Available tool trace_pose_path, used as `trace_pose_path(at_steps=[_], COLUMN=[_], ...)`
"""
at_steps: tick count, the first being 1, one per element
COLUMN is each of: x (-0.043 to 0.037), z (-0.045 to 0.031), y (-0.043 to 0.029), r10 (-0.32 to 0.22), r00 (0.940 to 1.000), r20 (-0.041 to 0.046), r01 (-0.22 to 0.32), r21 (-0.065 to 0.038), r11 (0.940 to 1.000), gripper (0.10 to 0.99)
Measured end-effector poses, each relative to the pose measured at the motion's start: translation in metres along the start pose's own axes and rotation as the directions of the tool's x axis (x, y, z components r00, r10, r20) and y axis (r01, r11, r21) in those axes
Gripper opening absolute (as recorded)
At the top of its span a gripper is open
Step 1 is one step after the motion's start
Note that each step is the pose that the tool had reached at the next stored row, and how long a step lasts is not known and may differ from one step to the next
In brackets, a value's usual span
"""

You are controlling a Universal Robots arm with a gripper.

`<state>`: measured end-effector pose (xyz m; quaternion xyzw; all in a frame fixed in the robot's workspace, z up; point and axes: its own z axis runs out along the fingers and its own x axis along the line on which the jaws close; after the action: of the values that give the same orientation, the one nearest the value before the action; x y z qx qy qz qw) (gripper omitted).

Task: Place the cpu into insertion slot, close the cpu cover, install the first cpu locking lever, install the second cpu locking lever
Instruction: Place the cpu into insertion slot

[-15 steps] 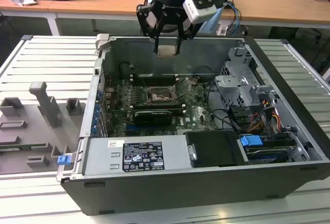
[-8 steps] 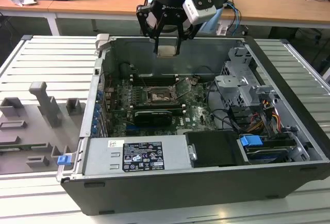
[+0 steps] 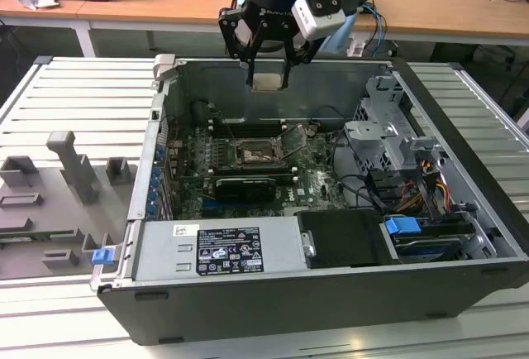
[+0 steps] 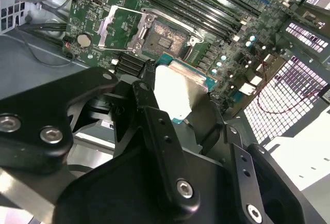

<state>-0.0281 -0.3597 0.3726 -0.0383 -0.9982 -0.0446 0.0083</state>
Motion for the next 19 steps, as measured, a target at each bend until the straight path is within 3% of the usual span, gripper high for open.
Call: trace_pose_path(at_steps=[19], x=[0.0000], z=[0.0012], y=[-0.0001], r10=[0.091], r00=[0.9958], r20=[0.0080], r01=[-0.091], r21=[-0.002], r11=[0.9958], gripper=[0.525])
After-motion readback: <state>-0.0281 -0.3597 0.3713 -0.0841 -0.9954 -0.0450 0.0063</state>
